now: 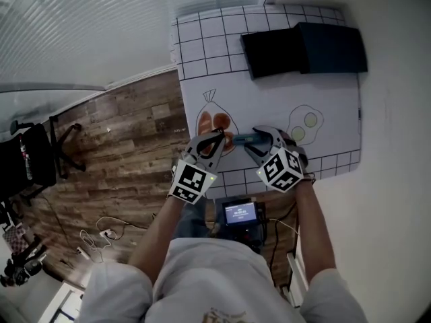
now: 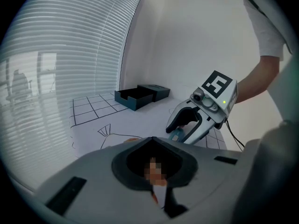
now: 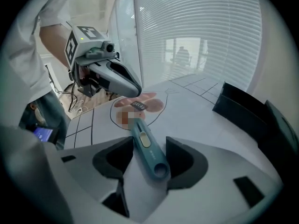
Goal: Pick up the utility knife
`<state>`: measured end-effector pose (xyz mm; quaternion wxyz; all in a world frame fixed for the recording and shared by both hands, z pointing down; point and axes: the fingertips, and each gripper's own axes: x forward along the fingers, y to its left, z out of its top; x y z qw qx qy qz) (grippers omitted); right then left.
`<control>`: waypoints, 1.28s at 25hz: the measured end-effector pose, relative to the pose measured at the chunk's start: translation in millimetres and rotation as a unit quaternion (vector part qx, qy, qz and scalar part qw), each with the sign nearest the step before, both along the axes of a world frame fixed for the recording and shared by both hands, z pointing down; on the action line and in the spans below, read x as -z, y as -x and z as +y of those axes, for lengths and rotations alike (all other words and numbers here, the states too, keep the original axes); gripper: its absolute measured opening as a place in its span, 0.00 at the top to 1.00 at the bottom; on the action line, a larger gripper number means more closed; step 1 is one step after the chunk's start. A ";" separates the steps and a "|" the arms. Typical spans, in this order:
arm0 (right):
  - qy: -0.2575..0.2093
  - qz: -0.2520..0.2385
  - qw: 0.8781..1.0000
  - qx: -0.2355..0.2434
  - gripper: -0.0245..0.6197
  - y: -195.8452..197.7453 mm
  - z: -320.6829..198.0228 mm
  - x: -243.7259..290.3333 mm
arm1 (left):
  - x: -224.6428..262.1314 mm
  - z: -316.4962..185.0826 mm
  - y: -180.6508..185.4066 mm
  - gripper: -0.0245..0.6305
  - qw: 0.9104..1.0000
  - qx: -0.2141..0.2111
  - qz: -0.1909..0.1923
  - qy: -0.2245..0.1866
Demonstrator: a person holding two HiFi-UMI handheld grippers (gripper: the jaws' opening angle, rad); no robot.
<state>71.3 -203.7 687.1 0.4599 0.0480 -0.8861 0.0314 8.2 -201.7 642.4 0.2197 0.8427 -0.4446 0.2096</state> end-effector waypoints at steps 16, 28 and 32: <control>0.019 -0.016 0.999 -0.048 0.75 -1.0 0.1 5.6 | 4.1 -7.5 19.9 0.96 0.999 0.034 -0.002 0.002; 0.031 -0.071 0.988 -0.138 0.75 2.8 5.6 19.3 | 16.3 3.2 14.2 0.96 0.999 0.032 0.007 -0.007; 0.030 -0.093 0.975 -0.198 0.75 1.2 2.4 36.6 | 28.4 10.5 20.8 0.96 1.000 0.027 0.003 -0.015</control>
